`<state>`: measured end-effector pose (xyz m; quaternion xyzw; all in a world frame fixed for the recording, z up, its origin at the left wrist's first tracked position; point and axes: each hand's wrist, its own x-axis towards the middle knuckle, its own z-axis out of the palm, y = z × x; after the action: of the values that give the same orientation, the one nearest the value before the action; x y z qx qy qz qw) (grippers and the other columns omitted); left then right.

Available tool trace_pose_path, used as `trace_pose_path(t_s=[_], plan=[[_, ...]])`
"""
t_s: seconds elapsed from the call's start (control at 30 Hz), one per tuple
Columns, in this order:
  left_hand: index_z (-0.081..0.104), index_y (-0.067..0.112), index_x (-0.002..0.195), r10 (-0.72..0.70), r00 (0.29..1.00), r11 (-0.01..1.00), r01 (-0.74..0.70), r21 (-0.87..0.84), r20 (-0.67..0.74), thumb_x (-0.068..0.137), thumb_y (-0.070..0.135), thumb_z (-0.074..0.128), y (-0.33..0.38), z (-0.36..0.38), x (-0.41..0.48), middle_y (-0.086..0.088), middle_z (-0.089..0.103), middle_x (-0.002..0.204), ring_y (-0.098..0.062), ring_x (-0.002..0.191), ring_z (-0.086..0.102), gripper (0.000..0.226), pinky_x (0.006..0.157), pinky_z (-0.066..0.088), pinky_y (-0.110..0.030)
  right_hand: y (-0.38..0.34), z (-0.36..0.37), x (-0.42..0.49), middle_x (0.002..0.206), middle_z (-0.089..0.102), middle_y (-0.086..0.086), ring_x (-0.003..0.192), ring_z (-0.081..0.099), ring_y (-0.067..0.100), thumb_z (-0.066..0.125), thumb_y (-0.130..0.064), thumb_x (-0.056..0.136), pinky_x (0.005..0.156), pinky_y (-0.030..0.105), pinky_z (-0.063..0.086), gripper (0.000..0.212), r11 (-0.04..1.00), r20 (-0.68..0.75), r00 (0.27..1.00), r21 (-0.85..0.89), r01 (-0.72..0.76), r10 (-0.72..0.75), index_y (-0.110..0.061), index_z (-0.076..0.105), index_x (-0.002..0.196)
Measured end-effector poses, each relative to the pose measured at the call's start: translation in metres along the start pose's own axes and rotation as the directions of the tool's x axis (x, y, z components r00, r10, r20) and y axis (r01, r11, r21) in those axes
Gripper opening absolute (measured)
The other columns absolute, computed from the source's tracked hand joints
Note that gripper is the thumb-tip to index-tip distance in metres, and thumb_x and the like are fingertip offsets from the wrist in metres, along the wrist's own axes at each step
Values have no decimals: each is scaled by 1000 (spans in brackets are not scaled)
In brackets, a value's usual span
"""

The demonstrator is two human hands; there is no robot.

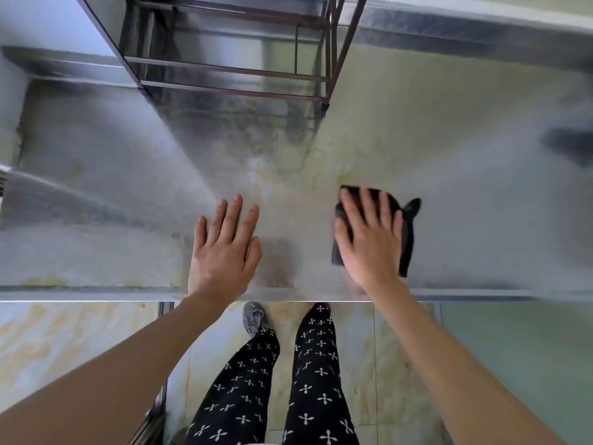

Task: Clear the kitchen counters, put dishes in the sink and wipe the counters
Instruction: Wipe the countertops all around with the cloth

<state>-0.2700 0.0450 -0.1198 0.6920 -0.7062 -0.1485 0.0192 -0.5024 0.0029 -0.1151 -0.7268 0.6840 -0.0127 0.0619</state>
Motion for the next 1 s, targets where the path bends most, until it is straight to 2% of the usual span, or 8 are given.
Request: trace_pose_path(t_s=[0.1,0.23,0.3,0.57,0.63,0.77,0.87,1.0], plan=[[25,25,145,-6,1000,1000,6,-1,-11,94,37,25,0,1,0,-4,18,155,-23,143,12,53,113,13,-49,-13,1,9,155,25,1,142,20,34,26,-46,95,112,56,15,52,995,-3,996,25,-92,93,-32,30,145],[29,25,144,5,999,1000,-4,26,-35,93,37,28,-1,2,0,-5,23,154,-22,141,12,52,111,12,-47,-27,5,-23,153,28,-3,142,23,30,37,-47,95,112,53,19,49,894,45,893,24,447,-448,-34,37,142],[30,24,143,9,999,1000,-7,28,-49,93,36,29,-1,3,0,-5,25,153,-22,141,12,52,110,12,-46,-7,2,-8,153,30,-5,142,24,27,36,-47,95,112,51,19,47,840,57,838,15,542,-542,-36,38,141],[35,24,142,-11,998,998,15,63,-64,92,37,31,2,2,1,-5,27,152,-24,141,20,52,111,13,-45,18,-7,90,155,24,0,142,19,34,23,-47,94,112,56,13,53,999,30,999,-9,41,-40,-33,28,146],[37,23,141,-15,997,998,20,67,-74,92,36,32,2,2,1,-5,29,152,-25,140,24,51,111,17,-46,-1,-5,71,155,26,1,141,21,35,28,-46,95,111,56,16,52,976,45,975,1,219,-219,-31,31,145],[33,25,142,-6,993,996,16,84,-118,92,35,31,3,4,2,-2,25,153,-25,138,27,51,108,22,-48,5,-6,64,155,26,-3,142,21,31,31,-48,95,111,55,20,51,789,140,780,18,614,-610,-35,31,144],[28,27,144,0,990,995,14,97,-142,92,35,30,1,8,3,7,3,157,-23,140,23,52,110,21,-47,25,-9,112,156,23,-3,142,20,31,26,-48,95,112,55,18,51,905,104,903,-36,423,-418,-36,27,145],[29,28,143,-16,992,993,31,115,-128,93,37,28,1,8,3,1,21,154,-16,143,13,51,111,18,-45,11,-9,145,156,21,3,142,15,36,27,-43,96,111,59,13,52,995,42,995,30,93,-94,-32,27,147]])
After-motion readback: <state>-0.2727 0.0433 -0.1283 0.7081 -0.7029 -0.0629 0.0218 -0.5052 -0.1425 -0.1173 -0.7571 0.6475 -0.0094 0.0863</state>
